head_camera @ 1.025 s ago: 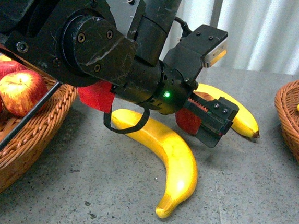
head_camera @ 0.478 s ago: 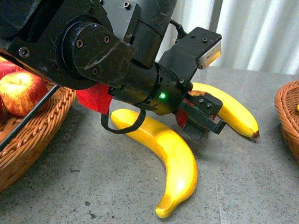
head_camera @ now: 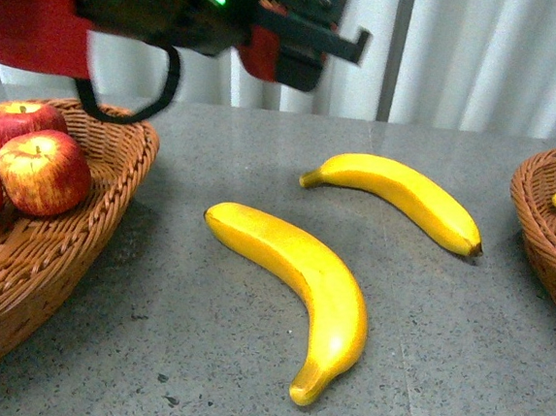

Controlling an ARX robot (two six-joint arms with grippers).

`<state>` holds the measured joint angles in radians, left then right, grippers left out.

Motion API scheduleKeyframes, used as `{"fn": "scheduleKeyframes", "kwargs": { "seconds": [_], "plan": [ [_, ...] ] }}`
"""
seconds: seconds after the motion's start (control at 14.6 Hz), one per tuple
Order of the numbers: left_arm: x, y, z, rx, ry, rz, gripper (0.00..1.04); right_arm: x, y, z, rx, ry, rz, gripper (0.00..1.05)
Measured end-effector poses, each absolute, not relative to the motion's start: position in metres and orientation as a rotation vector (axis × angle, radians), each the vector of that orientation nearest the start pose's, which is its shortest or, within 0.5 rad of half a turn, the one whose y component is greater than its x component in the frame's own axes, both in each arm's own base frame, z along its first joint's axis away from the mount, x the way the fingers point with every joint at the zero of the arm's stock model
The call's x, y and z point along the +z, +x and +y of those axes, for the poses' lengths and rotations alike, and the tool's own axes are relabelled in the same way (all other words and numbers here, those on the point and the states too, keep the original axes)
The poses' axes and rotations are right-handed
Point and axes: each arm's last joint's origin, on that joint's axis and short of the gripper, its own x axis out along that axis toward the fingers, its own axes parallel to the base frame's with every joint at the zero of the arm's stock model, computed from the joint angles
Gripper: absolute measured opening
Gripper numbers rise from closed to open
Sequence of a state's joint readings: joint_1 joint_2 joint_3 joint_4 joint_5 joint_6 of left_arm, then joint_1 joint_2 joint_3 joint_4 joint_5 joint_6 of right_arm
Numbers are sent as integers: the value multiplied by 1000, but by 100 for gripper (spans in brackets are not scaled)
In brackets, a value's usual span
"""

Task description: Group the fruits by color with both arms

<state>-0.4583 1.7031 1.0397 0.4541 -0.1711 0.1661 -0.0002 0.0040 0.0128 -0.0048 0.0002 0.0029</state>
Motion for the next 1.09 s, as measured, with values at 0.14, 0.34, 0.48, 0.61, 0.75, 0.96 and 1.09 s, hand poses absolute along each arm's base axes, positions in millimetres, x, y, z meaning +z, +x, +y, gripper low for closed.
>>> {"fn": "scheduleKeyframes", "kwargs": {
  "seconds": [0.14, 0.34, 0.48, 0.61, 0.75, 0.96, 1.09],
  "plan": [
    [249, 305, -131, -118, 196, 138, 65, 167, 97, 0, 0, 3, -4, 98],
    [239, 239, -105, -11, 210, 152, 65, 167, 97, 0, -1, 3, -4, 98],
    [228, 201, -71, 178, 192, 152, 64, 167, 97, 0, -1, 3, -4, 98],
    [205, 196, -50, 218, 153, 247, 64, 167, 97, 0, -1, 3, -4, 98],
    [202, 200, -46, 198, 106, 262, 89, 167, 97, 0, 0, 3, -4, 98],
    [210, 194, -53, 151, 78, 213, 98, 167, 97, 0, -1, 3, -4, 98],
    [225, 181, -54, 115, 57, 130, 98, 167, 97, 0, 0, 3, -4, 98]
  ]
}}
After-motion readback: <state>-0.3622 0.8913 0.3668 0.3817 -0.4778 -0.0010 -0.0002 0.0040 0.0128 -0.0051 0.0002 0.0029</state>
